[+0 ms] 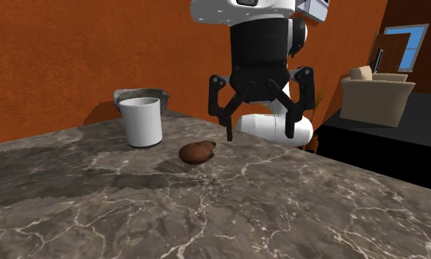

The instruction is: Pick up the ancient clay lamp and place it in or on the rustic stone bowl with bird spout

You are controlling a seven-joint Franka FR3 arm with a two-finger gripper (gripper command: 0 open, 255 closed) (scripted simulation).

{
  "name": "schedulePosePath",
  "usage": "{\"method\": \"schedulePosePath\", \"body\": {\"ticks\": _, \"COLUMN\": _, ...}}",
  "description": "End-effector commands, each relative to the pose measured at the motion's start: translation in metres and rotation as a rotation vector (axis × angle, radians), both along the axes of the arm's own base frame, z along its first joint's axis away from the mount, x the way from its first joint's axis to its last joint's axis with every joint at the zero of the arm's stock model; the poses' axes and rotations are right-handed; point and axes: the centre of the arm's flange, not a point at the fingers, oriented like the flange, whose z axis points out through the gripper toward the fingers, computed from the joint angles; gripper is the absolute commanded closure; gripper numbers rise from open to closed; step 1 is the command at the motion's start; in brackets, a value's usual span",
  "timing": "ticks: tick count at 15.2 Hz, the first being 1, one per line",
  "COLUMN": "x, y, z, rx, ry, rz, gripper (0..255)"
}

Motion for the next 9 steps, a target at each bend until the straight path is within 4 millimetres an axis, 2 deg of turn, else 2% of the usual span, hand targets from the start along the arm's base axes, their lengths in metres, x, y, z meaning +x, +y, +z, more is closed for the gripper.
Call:
{"method": "schedulePosePath", "body": {"ticks": 1, "x": -0.001, "y": -0.025, "z": -0.001, "rx": -0.007, "ry": 0.03, "rz": -0.022, "gripper": 0}}
{"method": "schedulePosePath", "body": {"ticks": 9, "x": -0.01, "y": -0.124, "z": -0.001, "rx": -0.035, "ry": 0.143, "rz": -0.11, "gripper": 0}}
